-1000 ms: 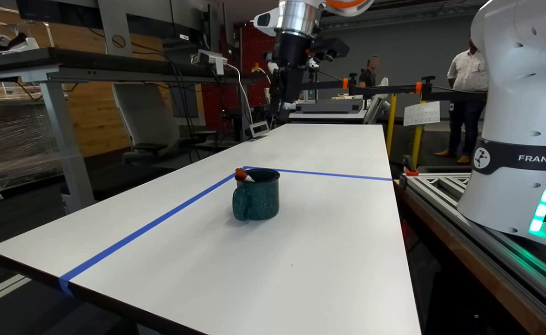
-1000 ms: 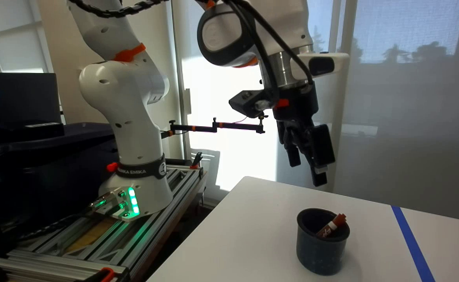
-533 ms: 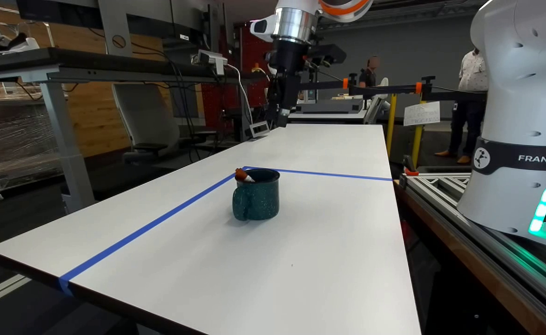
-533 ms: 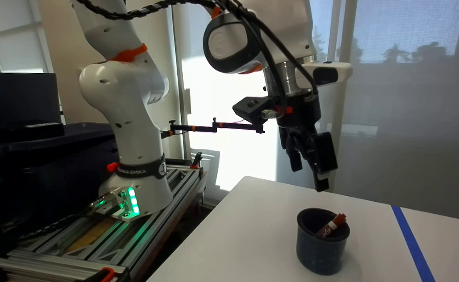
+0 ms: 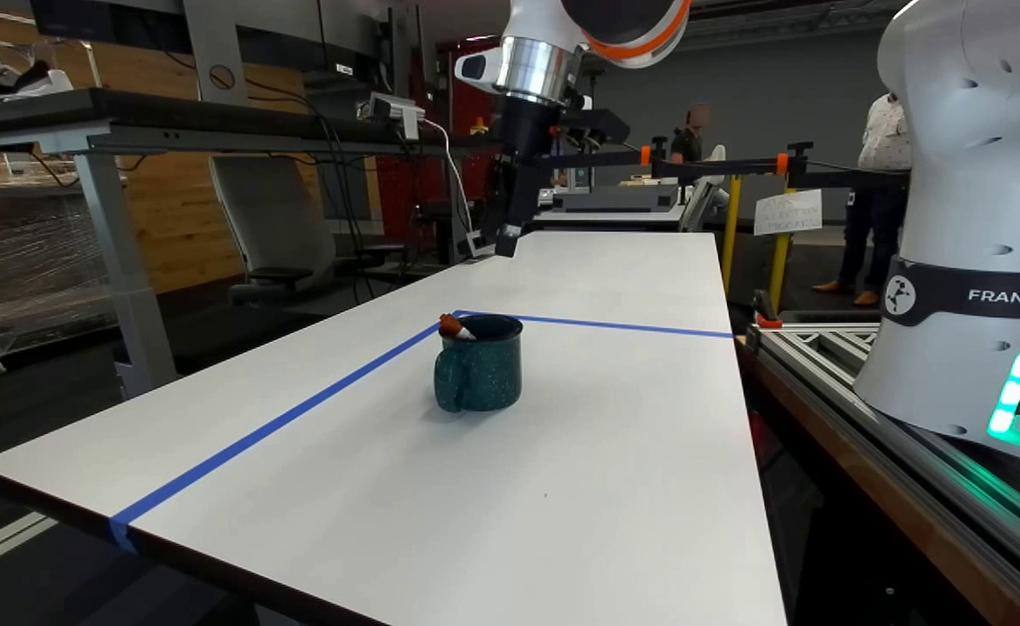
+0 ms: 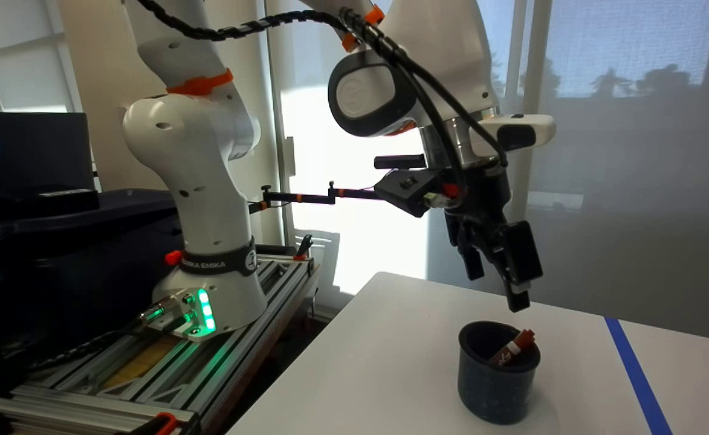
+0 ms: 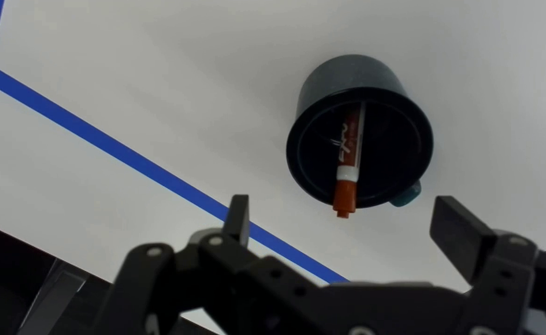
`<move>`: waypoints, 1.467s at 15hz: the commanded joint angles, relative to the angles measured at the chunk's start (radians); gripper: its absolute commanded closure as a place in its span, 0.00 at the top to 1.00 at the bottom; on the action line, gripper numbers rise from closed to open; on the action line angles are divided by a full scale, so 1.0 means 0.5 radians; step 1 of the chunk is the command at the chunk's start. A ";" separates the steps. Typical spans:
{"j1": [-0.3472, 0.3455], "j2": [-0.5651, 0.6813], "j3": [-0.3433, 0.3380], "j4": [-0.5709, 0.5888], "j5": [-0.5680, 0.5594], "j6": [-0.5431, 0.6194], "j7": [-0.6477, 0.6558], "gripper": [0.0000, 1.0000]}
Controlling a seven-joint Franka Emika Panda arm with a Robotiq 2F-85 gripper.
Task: Remove the marker from the cup and put it on the table
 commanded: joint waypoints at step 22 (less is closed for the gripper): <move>0.228 0.780 0.102 0.476 1.307 0.076 -0.812 0.61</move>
